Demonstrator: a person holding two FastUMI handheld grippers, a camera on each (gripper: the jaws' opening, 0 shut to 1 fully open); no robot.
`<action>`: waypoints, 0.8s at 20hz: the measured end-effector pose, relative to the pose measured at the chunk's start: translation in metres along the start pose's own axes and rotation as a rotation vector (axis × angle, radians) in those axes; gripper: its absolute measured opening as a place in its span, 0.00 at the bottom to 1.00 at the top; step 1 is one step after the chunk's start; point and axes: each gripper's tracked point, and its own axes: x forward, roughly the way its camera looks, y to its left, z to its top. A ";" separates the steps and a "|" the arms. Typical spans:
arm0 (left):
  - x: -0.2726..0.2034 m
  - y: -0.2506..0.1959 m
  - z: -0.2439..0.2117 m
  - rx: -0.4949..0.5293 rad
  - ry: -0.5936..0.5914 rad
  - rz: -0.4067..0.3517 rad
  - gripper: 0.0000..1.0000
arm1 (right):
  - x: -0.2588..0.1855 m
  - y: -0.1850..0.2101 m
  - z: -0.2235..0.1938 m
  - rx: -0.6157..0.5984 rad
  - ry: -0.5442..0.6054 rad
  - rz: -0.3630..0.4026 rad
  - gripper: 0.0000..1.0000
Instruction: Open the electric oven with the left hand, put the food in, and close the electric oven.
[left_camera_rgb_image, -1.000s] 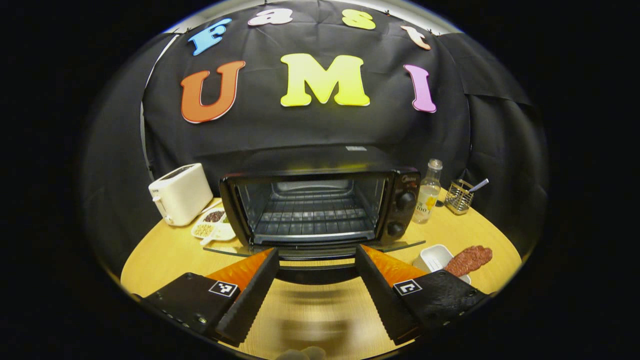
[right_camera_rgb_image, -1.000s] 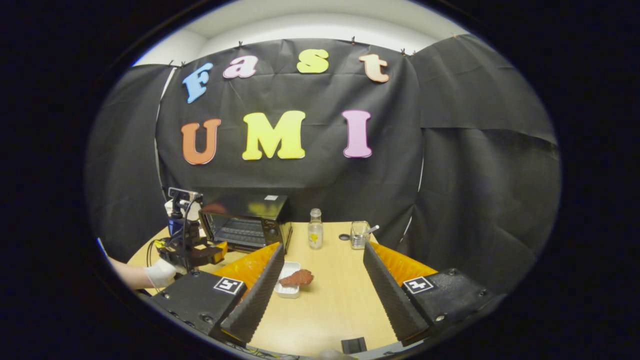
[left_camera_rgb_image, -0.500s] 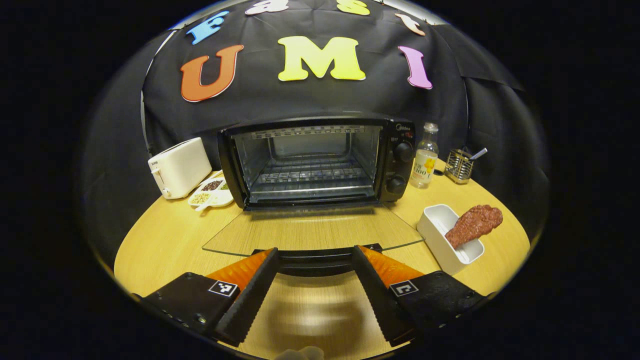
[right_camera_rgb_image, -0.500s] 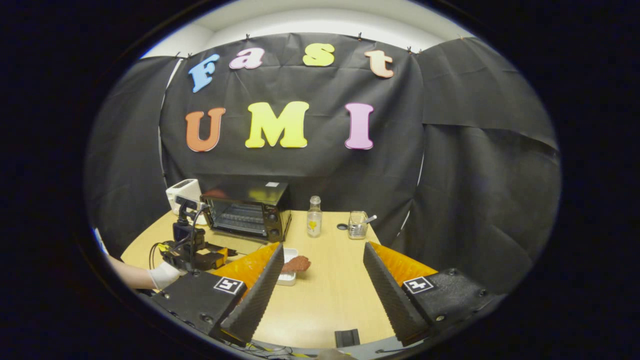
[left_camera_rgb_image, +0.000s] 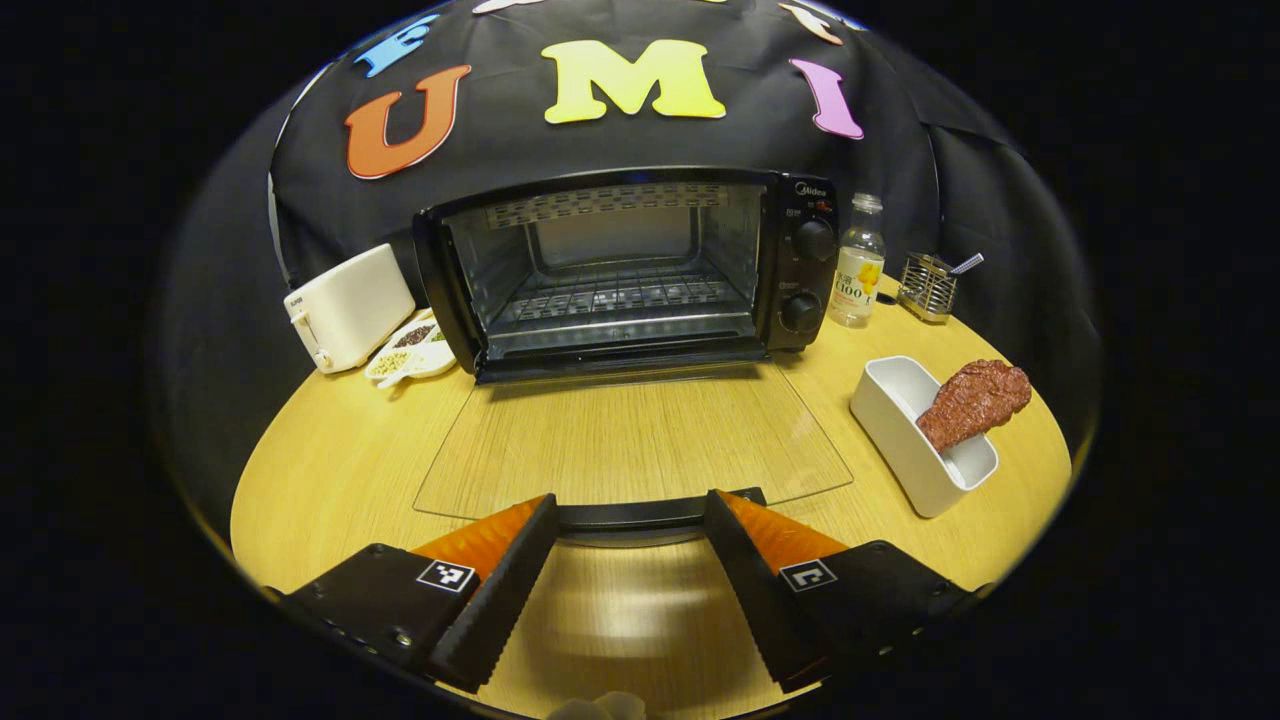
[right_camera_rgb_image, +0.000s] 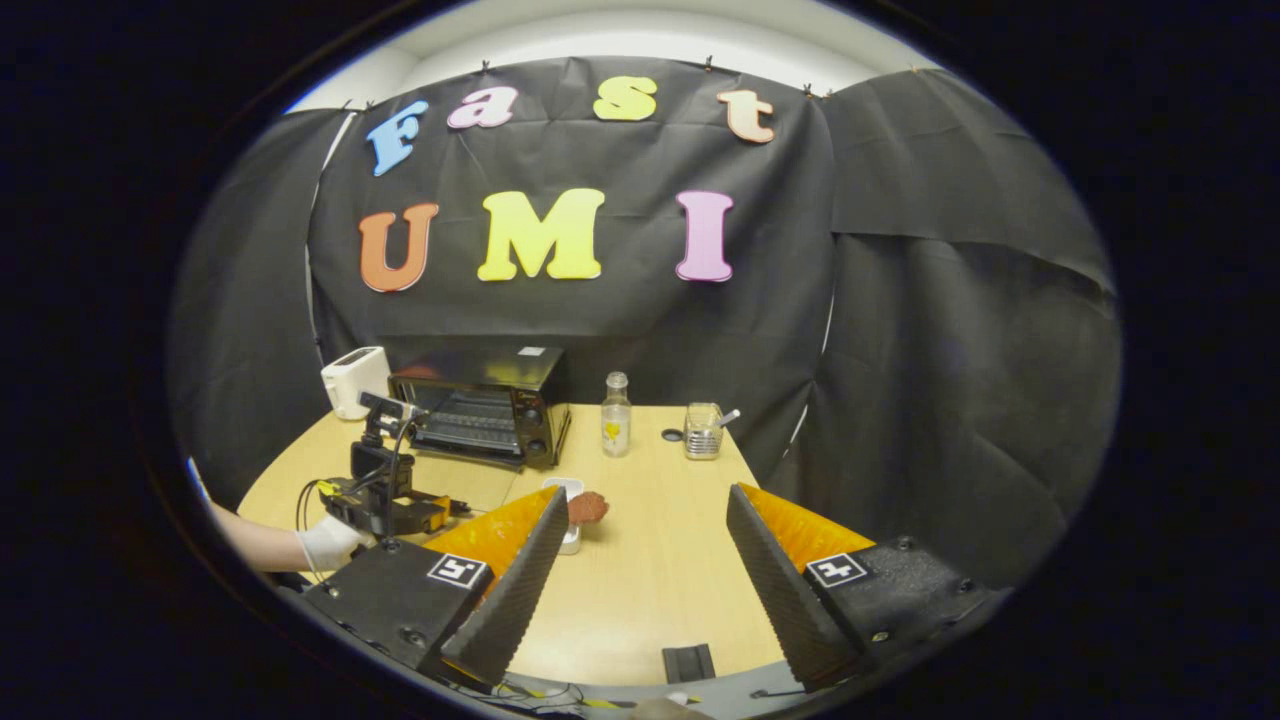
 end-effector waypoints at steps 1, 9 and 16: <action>-0.001 0.001 0.001 0.000 -0.005 0.001 0.94 | 0.002 -0.001 -0.001 0.000 0.002 0.003 1.00; -0.067 0.015 0.037 -0.034 -0.168 0.012 0.97 | 0.064 -0.011 -0.019 0.026 0.051 0.098 1.00; -0.179 0.021 0.071 -0.052 -0.268 0.063 0.97 | 0.168 0.002 -0.058 0.077 0.207 0.290 0.97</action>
